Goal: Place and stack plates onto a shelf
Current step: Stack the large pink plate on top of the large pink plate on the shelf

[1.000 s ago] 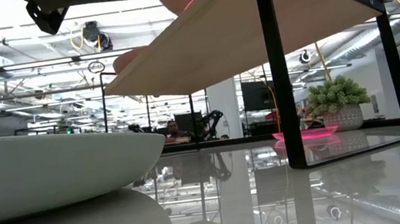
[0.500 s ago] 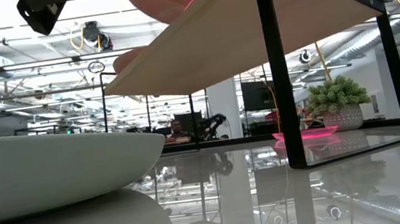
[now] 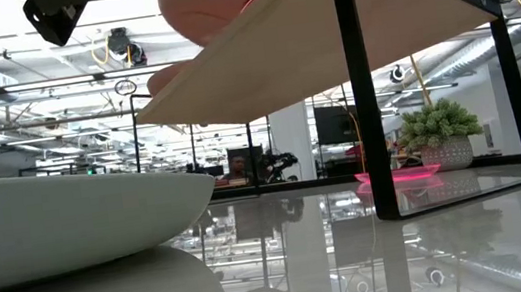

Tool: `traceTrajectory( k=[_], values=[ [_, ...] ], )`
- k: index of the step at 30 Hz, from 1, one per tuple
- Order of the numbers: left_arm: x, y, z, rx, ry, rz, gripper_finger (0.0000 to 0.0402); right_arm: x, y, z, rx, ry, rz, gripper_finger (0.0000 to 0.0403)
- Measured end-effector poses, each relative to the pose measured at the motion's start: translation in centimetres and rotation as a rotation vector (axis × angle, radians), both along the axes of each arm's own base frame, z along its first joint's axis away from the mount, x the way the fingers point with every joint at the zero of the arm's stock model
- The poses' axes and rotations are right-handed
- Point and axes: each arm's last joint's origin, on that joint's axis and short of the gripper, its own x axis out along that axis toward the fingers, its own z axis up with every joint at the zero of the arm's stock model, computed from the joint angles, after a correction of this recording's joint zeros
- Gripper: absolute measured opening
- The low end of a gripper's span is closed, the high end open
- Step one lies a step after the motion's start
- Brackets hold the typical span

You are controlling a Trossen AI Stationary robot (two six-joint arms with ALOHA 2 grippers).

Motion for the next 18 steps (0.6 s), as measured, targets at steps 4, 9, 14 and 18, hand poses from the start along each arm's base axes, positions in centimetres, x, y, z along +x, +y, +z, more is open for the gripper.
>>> traceTrajectory(
  k=[4, 9, 14, 18],
  values=[
    [0.0, 0.0, 0.0, 0.000, 0.000, 0.000, 0.0033, 0.0, -0.4, -0.1, 0.057, 0.004, 0.018, 0.0004],
    [0.0, 0.0, 0.0, -0.002, 0.000, 0.000, 0.0033, -0.1, -0.8, -0.3, 0.106, 0.023, 0.013, 0.0004],
    [0.0, 0.0, 0.0, -0.007, -0.001, 0.002, 0.0033, -0.2, -0.8, -1.2, 0.117, 0.044, 0.019, 0.0004],
    [0.0, 0.0, 0.0, -0.008, -0.001, 0.002, 0.0033, -0.3, -0.9, -1.8, 0.108, 0.056, 0.019, 0.0004]
  ],
)
